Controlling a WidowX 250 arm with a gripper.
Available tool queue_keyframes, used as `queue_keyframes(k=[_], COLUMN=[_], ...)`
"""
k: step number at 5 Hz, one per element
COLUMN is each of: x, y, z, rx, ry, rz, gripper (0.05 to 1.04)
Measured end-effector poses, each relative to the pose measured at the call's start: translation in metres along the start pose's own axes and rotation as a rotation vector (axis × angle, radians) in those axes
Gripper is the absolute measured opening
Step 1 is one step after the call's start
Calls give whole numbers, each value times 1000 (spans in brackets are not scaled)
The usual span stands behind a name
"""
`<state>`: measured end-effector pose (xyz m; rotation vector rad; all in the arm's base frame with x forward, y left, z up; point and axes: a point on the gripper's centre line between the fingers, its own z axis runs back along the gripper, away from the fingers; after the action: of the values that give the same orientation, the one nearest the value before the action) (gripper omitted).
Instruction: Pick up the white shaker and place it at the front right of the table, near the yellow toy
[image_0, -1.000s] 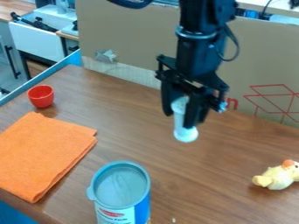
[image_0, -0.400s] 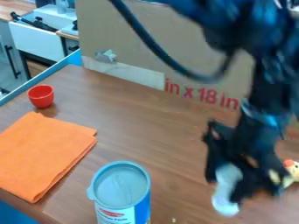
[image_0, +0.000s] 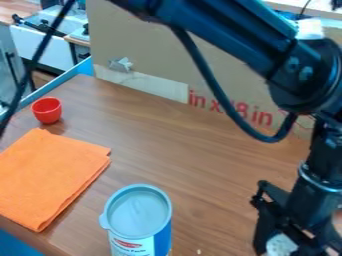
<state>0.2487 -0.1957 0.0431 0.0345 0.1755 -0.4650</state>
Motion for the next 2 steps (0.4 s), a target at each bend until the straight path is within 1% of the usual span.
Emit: queue_keyframes(k=[1,2], x=[-2,-19], y=[0,4], z=[-2,-10], rx=[-1,1], ry=[0,8], rz=[9,41], gripper=[674,963])
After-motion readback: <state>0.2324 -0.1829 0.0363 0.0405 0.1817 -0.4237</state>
